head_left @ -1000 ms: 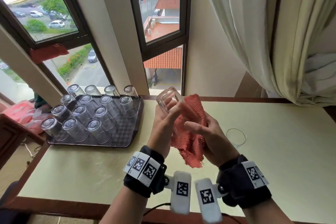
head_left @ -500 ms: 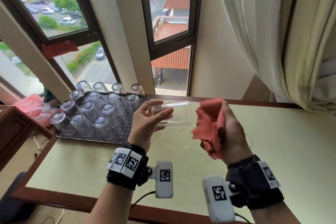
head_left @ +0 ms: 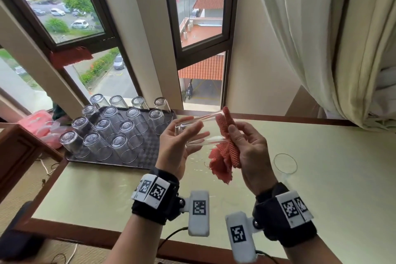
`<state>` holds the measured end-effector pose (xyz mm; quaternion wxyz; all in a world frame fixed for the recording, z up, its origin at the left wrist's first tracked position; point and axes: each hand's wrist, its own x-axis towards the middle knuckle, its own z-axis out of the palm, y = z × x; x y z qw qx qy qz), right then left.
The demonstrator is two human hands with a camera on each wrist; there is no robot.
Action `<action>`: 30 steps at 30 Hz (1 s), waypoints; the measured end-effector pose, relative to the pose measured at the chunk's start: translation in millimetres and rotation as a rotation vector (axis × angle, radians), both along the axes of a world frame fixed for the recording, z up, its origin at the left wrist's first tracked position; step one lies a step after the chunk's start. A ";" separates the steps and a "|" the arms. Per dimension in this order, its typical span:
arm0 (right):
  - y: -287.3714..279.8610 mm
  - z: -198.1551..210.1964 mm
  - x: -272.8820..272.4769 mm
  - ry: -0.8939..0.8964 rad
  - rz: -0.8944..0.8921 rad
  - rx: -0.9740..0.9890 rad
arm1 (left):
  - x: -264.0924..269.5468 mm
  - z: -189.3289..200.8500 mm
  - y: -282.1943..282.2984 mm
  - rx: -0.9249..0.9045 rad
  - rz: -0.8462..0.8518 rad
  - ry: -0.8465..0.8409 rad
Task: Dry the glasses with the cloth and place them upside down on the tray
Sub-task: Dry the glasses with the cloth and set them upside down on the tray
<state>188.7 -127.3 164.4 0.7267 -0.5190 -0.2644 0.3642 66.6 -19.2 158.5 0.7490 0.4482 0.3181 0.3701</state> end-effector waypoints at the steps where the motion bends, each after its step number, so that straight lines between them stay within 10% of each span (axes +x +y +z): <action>1: -0.4 -0.8 0.7 -0.060 0.025 -0.004 | -1.0 -0.1 0.5 0.011 -0.006 -0.002; 8: -20.2 9.5 26.8 -0.206 0.395 -0.132 | -5.1 -2.0 2.3 0.054 -0.100 0.021; 14: -16.1 4.2 33.6 0.192 0.158 0.017 | -6.3 -1.5 -3.3 0.022 -0.150 -0.012; 19: -9.4 -8.7 9.0 -0.136 -0.035 0.006 | -5.5 -5.8 -0.8 0.003 -0.089 0.011; 30: -15.9 2.0 16.8 -0.250 0.185 -0.063 | -12.3 -9.6 -0.3 -0.055 -0.027 0.049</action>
